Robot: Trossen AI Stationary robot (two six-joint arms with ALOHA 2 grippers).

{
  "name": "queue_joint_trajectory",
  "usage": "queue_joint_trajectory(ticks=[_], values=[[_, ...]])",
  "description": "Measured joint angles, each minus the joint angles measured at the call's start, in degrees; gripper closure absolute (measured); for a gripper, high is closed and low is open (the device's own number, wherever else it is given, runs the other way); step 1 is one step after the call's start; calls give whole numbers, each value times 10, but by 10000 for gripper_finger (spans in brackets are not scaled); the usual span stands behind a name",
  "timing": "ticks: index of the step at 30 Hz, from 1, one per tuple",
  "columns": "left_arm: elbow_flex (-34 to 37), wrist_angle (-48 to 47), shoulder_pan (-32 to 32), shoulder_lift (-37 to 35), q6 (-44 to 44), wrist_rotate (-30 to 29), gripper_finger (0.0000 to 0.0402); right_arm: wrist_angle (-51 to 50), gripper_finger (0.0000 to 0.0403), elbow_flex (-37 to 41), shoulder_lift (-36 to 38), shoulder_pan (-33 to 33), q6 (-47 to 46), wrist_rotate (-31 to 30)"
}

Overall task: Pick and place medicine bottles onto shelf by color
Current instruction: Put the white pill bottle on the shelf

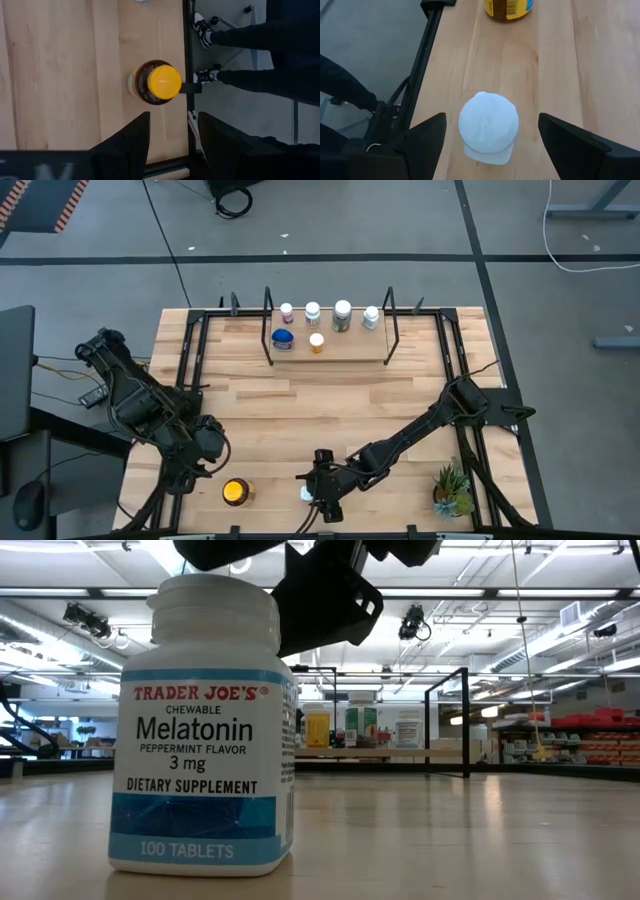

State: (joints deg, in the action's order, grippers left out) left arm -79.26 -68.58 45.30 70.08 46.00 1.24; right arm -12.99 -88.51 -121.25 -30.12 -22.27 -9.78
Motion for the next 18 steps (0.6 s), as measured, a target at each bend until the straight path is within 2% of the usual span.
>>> queue_joint_trajectory(ticks=[10, 18], values=[[0, 0, 0, 0, 29, -27, 230, -1, 79, 0, 0, 0, -16, 0], [0, 7, -1, 0, 55, -30, 230, -1, 79, 0, 0, 2, 29, 4]])
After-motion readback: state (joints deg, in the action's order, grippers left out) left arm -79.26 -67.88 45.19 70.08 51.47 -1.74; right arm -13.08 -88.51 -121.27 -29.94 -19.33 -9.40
